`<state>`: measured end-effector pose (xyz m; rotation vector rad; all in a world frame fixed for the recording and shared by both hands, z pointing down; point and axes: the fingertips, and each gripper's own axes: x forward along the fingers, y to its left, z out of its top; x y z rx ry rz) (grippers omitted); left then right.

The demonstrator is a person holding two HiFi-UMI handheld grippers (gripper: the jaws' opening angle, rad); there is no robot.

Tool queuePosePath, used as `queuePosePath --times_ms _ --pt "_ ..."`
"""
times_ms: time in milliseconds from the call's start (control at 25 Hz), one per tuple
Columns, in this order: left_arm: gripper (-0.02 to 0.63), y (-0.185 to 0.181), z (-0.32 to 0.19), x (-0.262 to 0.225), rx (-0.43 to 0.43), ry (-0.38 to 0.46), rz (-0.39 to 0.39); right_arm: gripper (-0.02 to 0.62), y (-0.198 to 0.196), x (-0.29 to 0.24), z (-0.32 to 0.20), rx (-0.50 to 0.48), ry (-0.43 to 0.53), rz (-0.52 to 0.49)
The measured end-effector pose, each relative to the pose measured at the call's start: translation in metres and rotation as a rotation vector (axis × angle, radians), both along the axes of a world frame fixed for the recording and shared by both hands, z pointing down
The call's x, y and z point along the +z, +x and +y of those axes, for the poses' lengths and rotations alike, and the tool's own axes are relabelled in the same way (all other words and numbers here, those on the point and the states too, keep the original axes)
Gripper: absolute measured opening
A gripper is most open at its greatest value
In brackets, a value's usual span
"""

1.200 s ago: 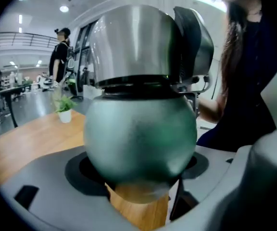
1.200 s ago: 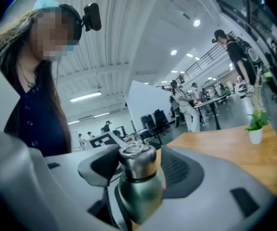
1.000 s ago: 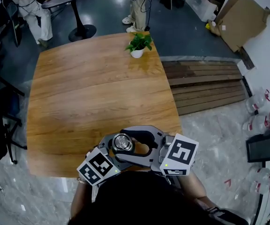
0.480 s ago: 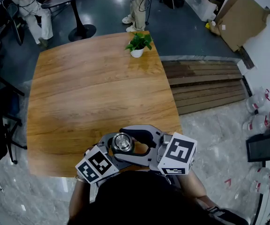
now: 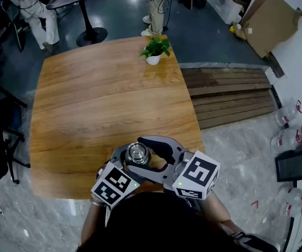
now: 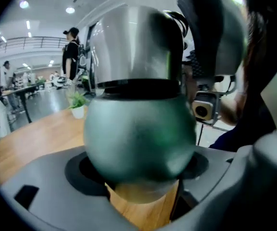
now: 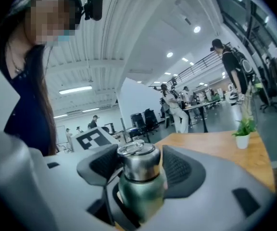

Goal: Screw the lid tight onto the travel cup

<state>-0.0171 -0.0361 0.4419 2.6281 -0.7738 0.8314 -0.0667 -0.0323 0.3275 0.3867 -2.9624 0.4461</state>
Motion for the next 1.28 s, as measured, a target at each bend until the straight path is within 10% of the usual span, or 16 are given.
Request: queuePosePath --times_ms 160,480,800,1120,1280 --pt "0.400 0.014 0.023 -0.005 0.200 -0.023 0.065 0.279 0.000 -0.004 0.016 -0.166 0.000 -0.006" --pt "0.400 -0.008 -0.014 0.005 -0.081 0.039 -0.106 0.279 -0.002 0.002 -0.010 0.076 0.045 0.043" --pt "0.400 0.015 0.025 -0.005 0.243 -0.054 0.076 0.279 -0.001 -0.007 0.008 -0.123 0.000 -0.018" --pt "0.400 -0.005 -0.014 0.008 -0.082 0.026 -0.098 0.278 0.000 0.003 -0.013 0.111 0.087 0.073" --pt "0.400 0.011 0.011 -0.004 0.129 -0.030 0.037 0.279 0.005 -0.007 -0.001 -0.052 0.000 -0.028"
